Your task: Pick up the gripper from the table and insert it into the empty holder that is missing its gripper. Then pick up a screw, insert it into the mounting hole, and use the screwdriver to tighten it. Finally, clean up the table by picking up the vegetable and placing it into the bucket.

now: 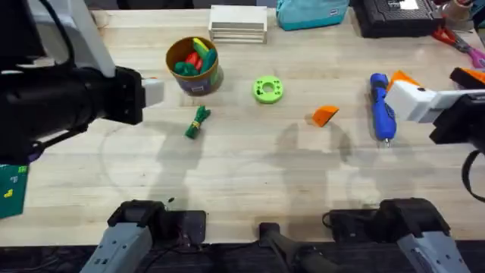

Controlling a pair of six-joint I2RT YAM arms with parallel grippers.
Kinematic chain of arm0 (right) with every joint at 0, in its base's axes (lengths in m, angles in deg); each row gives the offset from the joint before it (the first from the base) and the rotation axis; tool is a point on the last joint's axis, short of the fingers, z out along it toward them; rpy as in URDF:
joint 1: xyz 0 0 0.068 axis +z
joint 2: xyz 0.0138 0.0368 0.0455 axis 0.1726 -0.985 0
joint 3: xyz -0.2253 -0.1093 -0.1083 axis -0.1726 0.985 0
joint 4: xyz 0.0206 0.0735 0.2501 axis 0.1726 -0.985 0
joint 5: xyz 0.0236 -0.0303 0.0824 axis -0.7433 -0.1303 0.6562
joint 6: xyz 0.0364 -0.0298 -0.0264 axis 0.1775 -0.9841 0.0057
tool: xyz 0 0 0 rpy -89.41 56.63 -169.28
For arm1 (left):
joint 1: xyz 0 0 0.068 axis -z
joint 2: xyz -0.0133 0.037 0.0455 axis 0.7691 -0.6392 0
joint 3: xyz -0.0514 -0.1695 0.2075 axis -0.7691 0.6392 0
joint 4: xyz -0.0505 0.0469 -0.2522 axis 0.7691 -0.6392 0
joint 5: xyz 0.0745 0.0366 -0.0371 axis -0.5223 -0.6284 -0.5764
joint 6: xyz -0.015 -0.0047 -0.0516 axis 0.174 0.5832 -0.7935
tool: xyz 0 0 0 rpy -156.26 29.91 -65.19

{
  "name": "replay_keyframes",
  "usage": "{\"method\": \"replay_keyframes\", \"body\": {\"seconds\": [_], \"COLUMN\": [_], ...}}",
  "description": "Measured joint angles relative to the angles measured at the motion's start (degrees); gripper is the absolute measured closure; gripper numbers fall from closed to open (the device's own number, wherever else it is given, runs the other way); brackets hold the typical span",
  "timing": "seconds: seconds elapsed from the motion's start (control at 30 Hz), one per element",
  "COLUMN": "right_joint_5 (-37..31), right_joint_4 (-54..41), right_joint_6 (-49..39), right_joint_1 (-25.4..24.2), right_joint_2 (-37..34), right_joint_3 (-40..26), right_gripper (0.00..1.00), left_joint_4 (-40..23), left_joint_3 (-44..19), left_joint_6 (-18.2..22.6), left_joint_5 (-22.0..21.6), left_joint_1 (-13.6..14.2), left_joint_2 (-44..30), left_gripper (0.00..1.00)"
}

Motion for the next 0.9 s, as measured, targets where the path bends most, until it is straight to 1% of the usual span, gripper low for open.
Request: {"method": "replay_keyframes", "body": {"seconds": [0.07, 0.13, 0.17, 0.2, 0.33, 0.43, 0.53, 0.6, 0.67, 0.73, 0.8, 0.9], "right_joint_5": [0.0, 0.0, 0.0, 0.0, 0.0, 0.0, 0.0, 0.0, 0.0, 0.0, 0.0, 0.0], "right_joint_4": [0.0, -0.2, -0.3, -0.3, -0.3, -0.3, -0.3, -0.3, -0.3, -0.3, -0.3, -0.3], "right_joint_6": [0.0, 0.0, 0.0, 0.0, 0.0, 0.0, 0.0, 0.0, 0.0, 0.0, 0.0, 0.0], "right_joint_1": [0.0, 0.0, 0.0, 0.0, 0.0, 0.0, 0.0, 0.0, 0.0, 0.0, 0.0, 0.0], "right_joint_2": [0.0, 0.0, 0.0, 0.0, 0.0, 0.0, 0.0, 0.0, 0.0, 0.0, 0.0, 0.0], "right_joint_3": [0.0, 0.0, 0.0, 0.0, 0.0, 0.0, 0.0, 0.0, 0.0, 0.0, 0.0, 0.0], "right_gripper": [0.050, 0.050, 0.049, 0.049, 0.050, 0.049, 0.049, 0.049, 0.049, 0.050, 0.049, 0.050], "left_joint_4": [1.0, 3.3, 4.6, 5.5, 7.8, 8.2, 8.0, 5.8, 6.7, 9.3, 13.7, 22.7], "left_joint_3": [0.0, 0.0, 0.0, 0.0, 0.0, 0.0, 0.0, 0.0, 0.0, 0.4, 1.9, 7.2], "left_joint_6": [0.1, 0.2, 0.1, 0.3, 0.4, 0.4, 0.4, 0.4, 1.5, 3.8, 5.8, 7.5], "left_joint_5": [1.0, 2.3, 3.1, 3.7, 7.7, 10.6, 12.1, 12.3, 13.5, 16.2, 18.6, 20.9], "left_joint_1": [0.0, 0.0, 0.0, 0.0, 0.0, 0.0, 0.0, 0.0, 0.0, 0.1, 0.7, 3.3], "left_joint_2": [0.0, 0.0, 0.0, 0.0, 0.0, 0.0, 0.0, 0.0, 0.0, 0.0, 0.0, 1.3], "left_gripper": [0.509, 0.193, 0.063, 0.028, 0.016, 0.015, 0.014, 0.014, 0.014, 0.014, 0.014, 0.014]}}
